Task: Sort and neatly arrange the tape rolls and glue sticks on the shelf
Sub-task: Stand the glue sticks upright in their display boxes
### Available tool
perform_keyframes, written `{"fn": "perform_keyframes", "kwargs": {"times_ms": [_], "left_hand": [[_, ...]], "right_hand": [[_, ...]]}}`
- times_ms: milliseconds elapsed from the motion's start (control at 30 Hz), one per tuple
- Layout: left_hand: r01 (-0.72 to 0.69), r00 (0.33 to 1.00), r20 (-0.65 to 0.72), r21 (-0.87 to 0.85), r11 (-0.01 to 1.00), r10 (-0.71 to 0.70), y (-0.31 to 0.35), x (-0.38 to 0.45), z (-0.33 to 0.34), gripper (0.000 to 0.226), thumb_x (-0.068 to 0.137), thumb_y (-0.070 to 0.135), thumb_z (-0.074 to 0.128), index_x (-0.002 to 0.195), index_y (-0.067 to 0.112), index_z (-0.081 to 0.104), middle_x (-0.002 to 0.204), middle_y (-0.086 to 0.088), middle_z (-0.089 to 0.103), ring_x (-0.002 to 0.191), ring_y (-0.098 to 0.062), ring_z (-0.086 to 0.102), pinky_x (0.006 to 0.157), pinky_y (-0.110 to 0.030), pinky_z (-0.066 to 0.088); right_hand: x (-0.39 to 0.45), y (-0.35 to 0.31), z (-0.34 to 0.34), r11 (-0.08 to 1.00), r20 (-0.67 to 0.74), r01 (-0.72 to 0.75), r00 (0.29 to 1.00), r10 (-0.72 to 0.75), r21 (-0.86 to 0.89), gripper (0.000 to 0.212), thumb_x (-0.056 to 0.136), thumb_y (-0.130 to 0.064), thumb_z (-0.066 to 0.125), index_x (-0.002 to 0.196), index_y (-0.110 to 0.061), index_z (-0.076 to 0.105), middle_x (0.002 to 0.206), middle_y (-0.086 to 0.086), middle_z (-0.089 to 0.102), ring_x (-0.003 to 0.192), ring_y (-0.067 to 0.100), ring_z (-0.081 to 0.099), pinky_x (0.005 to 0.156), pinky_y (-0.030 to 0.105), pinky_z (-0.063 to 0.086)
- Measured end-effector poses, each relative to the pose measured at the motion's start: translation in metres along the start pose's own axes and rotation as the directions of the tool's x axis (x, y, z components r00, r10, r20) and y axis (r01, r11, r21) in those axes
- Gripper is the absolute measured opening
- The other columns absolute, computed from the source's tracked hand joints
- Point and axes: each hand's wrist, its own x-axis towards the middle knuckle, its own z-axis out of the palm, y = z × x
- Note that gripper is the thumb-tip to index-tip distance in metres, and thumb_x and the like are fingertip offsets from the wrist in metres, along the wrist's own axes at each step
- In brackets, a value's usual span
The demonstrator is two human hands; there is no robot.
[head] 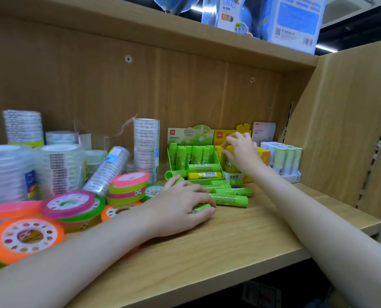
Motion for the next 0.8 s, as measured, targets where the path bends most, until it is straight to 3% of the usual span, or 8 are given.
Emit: {"fn": "perform_keyframes", "kwargs": {"times_ms": [133, 200, 300, 400, 500, 600, 800], "left_hand": [[-0.003, 1.0, -0.01, 0.007, 1.0, 0.003, 0.0, 0.0, 0.0, 0.036, 0.097, 0.047, 0.029, 0.126, 0.039, 0.049, 0.141, 0.015, 0.038, 0.135, -0.007, 0.024, 0.116, -0.036, -0.005], [-0.003, 1.0, -0.009, 0.001, 1.0, 0.003, 0.001, -0.001, -0.001, 0.037, 0.097, 0.048, 0.029, 0.126, 0.039, 0.049, 0.141, 0.015, 0.039, 0.135, -0.008, 0.025, 0.116, -0.037, -0.005], [-0.002, 1.0, -0.008, 0.01, 1.0, 0.002, 0.0, 0.0, -0.001, 0.037, 0.097, 0.048, 0.029, 0.126, 0.039, 0.049, 0.142, 0.015, 0.038, 0.135, -0.008, 0.024, 0.116, -0.037, -0.005], [-0.002, 1.0, -0.007, 0.02, 1.0, 0.002, 0.0, 0.0, 0.0, 0.037, 0.097, 0.049, 0.028, 0.127, 0.04, 0.048, 0.141, 0.014, 0.039, 0.134, -0.008, 0.025, 0.116, -0.038, -0.004], [0.0, 1.0, -0.007, 0.019, 1.0, 0.0, 0.0, 0.0, 0.0, 0.038, 0.097, 0.049, 0.028, 0.127, 0.039, 0.048, 0.14, 0.014, 0.04, 0.134, -0.009, 0.025, 0.117, -0.038, -0.003], [-0.001, 1.0, -0.007, 0.017, 1.0, 0.001, 0.0, 0.0, 0.001, 0.038, 0.097, 0.048, 0.028, 0.128, 0.039, 0.048, 0.14, 0.014, 0.04, 0.134, -0.008, 0.024, 0.117, -0.038, -0.003], [-0.003, 1.0, -0.003, 0.016, 1.0, 0.003, -0.001, 0.0, 0.001, 0.038, 0.097, 0.048, 0.028, 0.128, 0.04, 0.047, 0.141, 0.015, 0.038, 0.133, -0.008, 0.025, 0.116, -0.037, -0.004]], "right_hand": [[-0.007, 0.0, 0.006, 0.999, 0.036, -0.015, 0.999, 0.016, -0.037, 0.03, 0.097, -0.021, 0.046, 0.125, -0.018, 0.054, 0.133, 0.007, 0.042, 0.125, 0.026, 0.033, 0.101, 0.043, 0.027], [-0.014, 0.004, 0.007, 1.0, -0.009, -0.009, 1.0, 0.009, -0.014, 0.04, 0.095, -0.017, 0.047, 0.135, -0.023, 0.047, 0.138, 0.007, 0.039, 0.128, 0.027, 0.032, 0.106, 0.043, 0.024], [-0.021, -0.003, -0.003, 0.96, -0.143, 0.212, 0.972, -0.188, 0.181, 0.045, 0.09, -0.002, 0.05, 0.13, -0.023, 0.055, 0.135, 0.01, 0.046, 0.124, 0.031, 0.037, 0.104, 0.044, 0.03], [-0.03, -0.029, -0.007, 0.877, 0.078, 0.406, 0.896, -0.438, 0.256, 0.042, 0.093, -0.001, 0.045, 0.124, -0.024, 0.061, 0.136, 0.008, 0.045, 0.125, 0.027, 0.032, 0.105, 0.035, 0.026], [-0.03, -0.041, -0.005, 0.867, 0.224, 0.466, 0.839, -0.496, 0.174, 0.048, 0.093, -0.001, 0.04, 0.125, -0.032, 0.059, 0.143, 0.002, 0.035, 0.128, 0.023, 0.024, 0.106, 0.047, 0.029], [-0.032, -0.038, -0.009, 0.861, 0.29, 0.501, 0.815, -0.502, 0.081, 0.052, 0.091, 0.0, 0.038, 0.127, -0.032, 0.056, 0.145, 0.0, 0.03, 0.13, 0.023, 0.022, 0.104, 0.049, 0.031], [-0.032, -0.028, -0.011, 0.852, 0.109, 0.516, 0.845, -0.523, 0.084, 0.028, 0.089, -0.019, 0.059, 0.115, -0.017, 0.053, 0.126, 0.004, 0.044, 0.114, 0.021, 0.037, 0.093, 0.04, 0.041]]}}
